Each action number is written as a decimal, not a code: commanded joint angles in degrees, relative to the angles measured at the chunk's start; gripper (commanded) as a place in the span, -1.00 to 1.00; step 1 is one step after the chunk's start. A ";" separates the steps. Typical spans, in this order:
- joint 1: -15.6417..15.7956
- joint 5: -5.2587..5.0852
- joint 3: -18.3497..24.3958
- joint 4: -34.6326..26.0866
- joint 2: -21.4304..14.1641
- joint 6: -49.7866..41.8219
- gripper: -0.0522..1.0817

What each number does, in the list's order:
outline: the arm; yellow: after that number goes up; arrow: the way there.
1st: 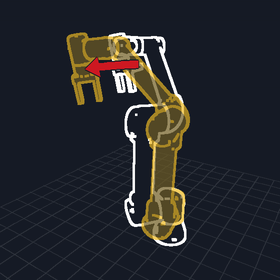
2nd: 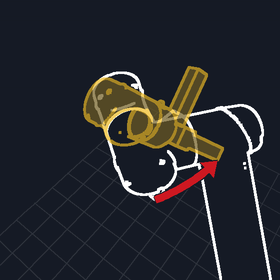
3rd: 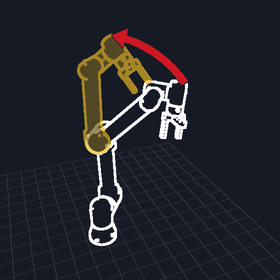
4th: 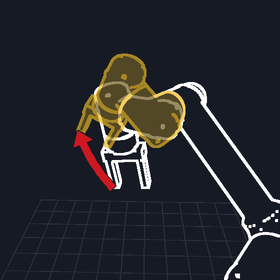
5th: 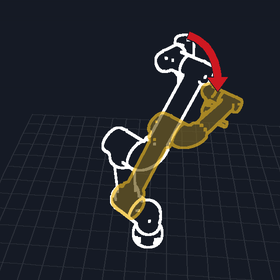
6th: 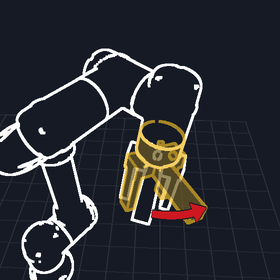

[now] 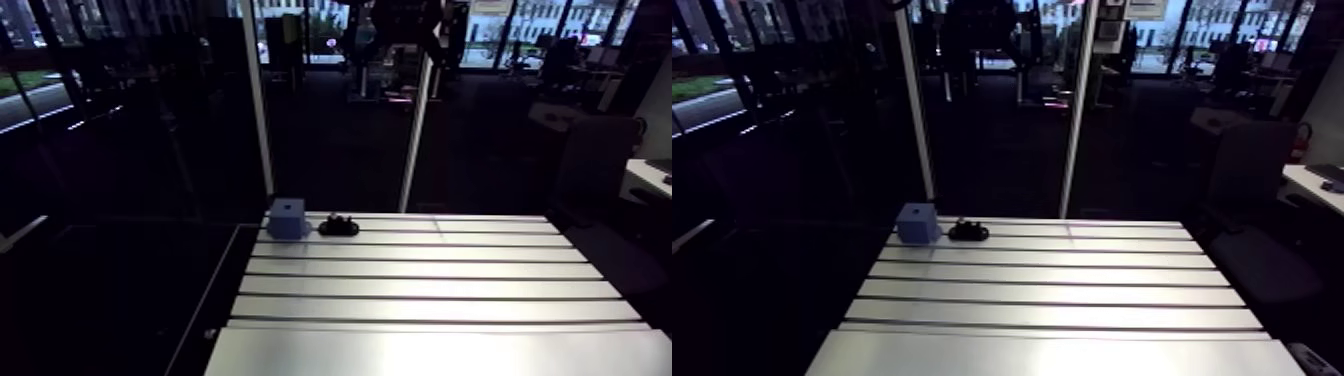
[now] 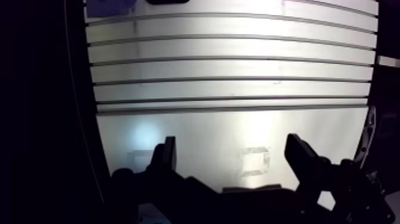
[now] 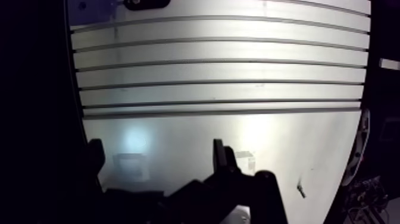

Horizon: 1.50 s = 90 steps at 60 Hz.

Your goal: Pick up the M10 bolt and insert it into the hex recess until seated.

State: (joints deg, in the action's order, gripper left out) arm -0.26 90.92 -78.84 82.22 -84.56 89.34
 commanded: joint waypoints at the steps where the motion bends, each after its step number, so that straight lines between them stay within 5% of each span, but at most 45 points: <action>1: 0.00 0.25 -0.21 0.00 -0.10 0.00 -0.90; 74: 0.09 0.18 -0.81 0.66 -0.29 -0.79 -0.90; 90: 1.64 0.36 -4.91 12.38 1.49 -3.50 -0.90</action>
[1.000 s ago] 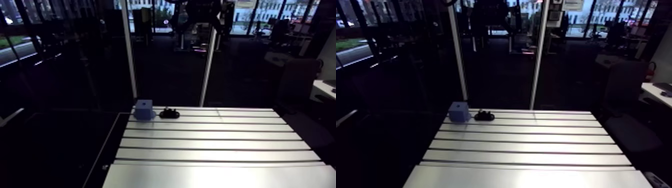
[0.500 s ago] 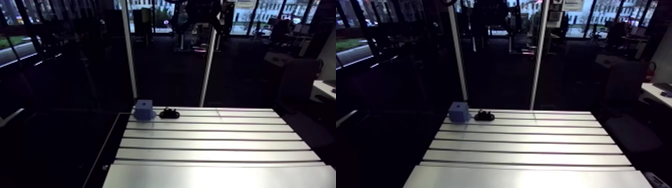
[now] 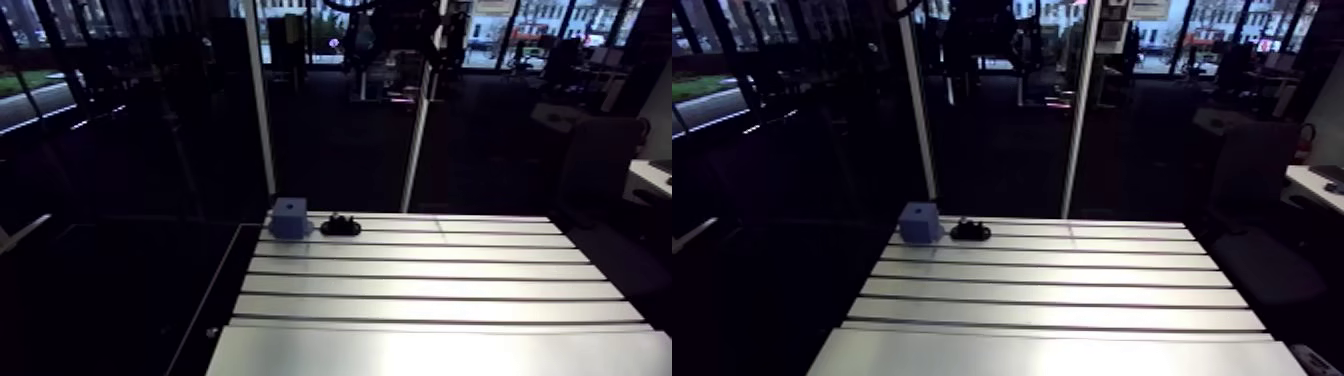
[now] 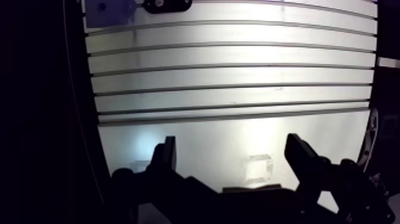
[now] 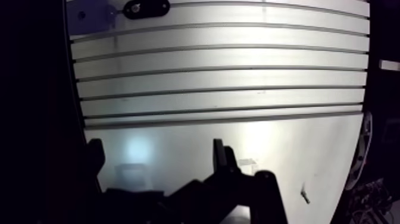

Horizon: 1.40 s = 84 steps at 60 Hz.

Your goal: Pick up the M10 bolt and insert it into the hex recess until seated.

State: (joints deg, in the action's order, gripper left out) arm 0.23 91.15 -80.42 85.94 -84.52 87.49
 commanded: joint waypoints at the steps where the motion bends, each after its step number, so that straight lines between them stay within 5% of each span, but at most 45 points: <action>1: 1.15 0.12 -3.33 8.65 1.44 -1.65 -0.90; 18: 5.01 0.45 -12.15 26.24 3.81 -3.10 -0.90; 35: 7.75 0.56 -14.20 32.19 8.51 -3.09 -0.90; 45: 9.48 1.29 -16.86 42.91 12.39 -2.64 -0.89; 57: 9.71 4.30 -18.20 45.96 14.60 -2.66 -0.89; 66: 9.62 4.19 -19.49 52.58 15.87 -1.60 -0.89; 84: 9.20 4.07 -19.42 54.62 18.28 -0.79 -0.89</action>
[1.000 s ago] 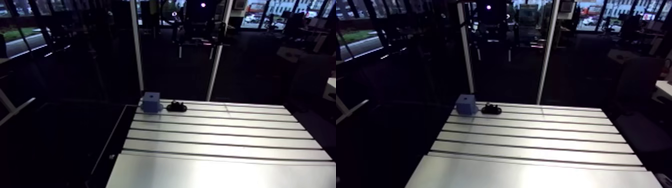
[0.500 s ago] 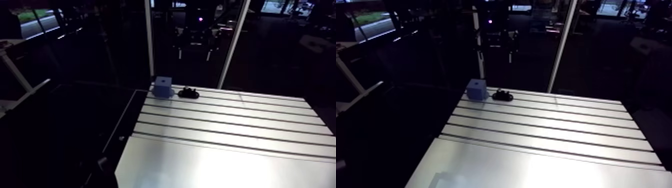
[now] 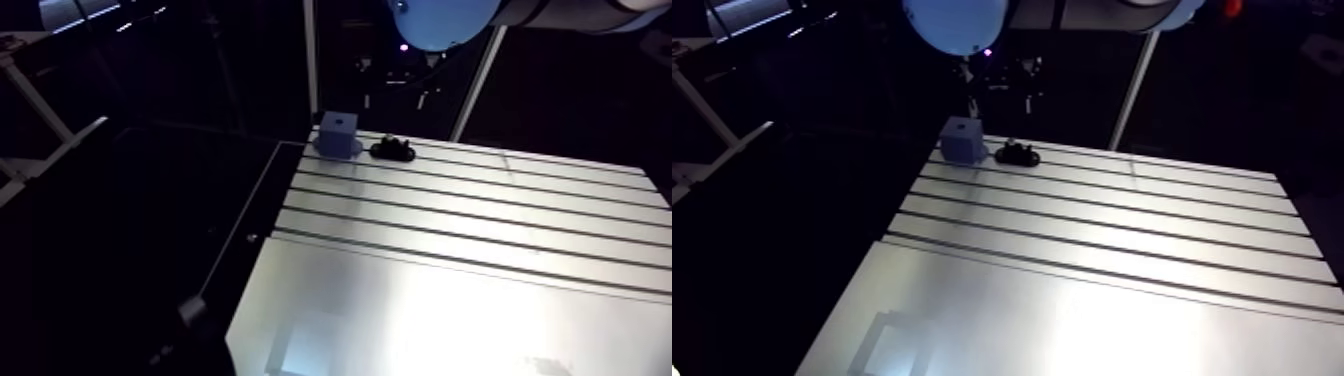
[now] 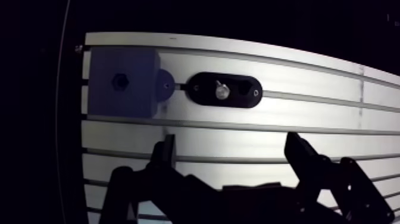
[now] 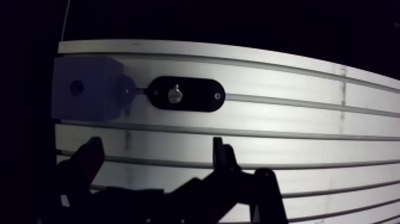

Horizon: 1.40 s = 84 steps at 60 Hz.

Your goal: Pick up the M10 bolt and insert it into the hex recess until seated.

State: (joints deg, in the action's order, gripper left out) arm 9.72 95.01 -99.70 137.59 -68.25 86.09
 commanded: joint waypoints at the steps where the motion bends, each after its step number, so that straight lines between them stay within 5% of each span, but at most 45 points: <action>1: -0.38 0.22 -0.03 3.15 2.11 0.61 -0.89; 39: -0.82 0.05 0.25 5.10 5.34 -0.26 -0.81; 68: -1.54 -0.22 1.30 5.89 7.75 -6.74 -0.22; 84: -1.37 -0.04 1.57 6.08 8.16 -9.22 -0.15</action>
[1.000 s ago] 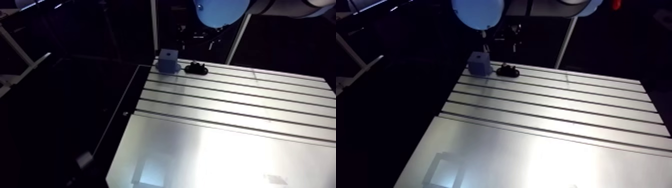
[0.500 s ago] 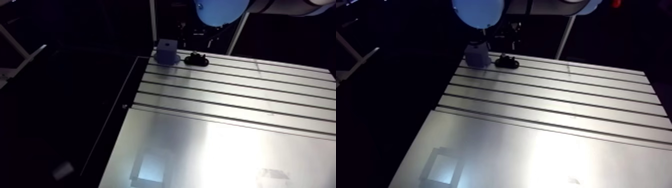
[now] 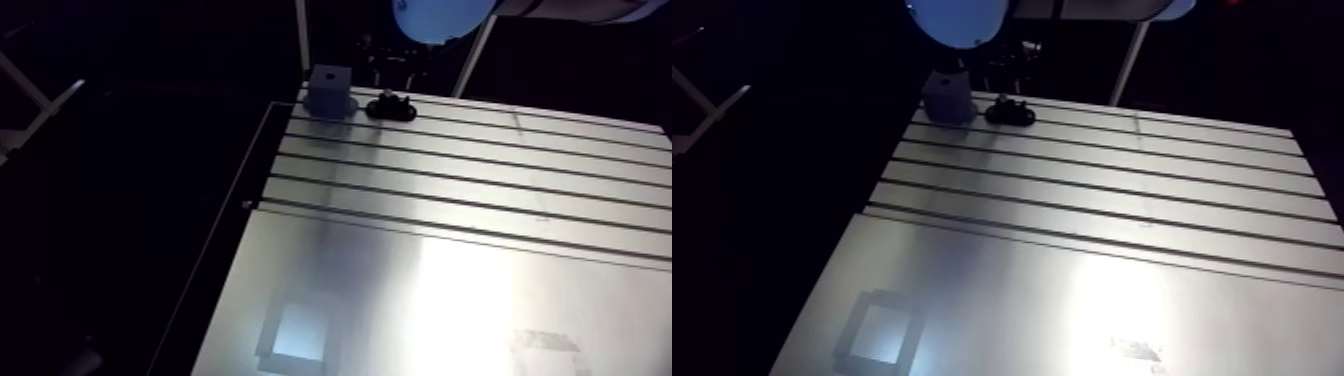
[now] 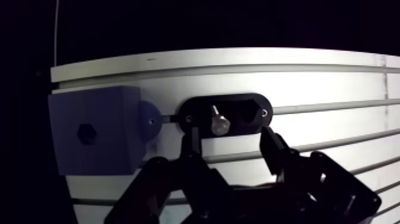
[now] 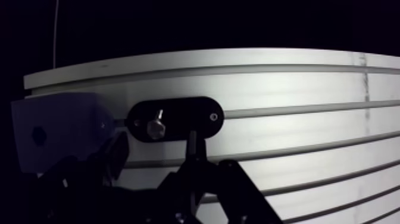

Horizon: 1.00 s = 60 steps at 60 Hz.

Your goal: Pick up the M10 bolt and insert it into the hex recess until seated.

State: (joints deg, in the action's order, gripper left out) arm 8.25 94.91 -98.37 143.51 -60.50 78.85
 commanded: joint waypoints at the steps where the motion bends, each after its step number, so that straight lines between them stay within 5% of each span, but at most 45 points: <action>1: 0.10 0.05 0.31 0.16 0.50 -1.99 -0.14; 60: 0.80 0.74 2.17 -1.25 2.98 -6.03 0.00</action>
State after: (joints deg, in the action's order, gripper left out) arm 8.99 95.56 -96.24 142.43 -57.52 73.00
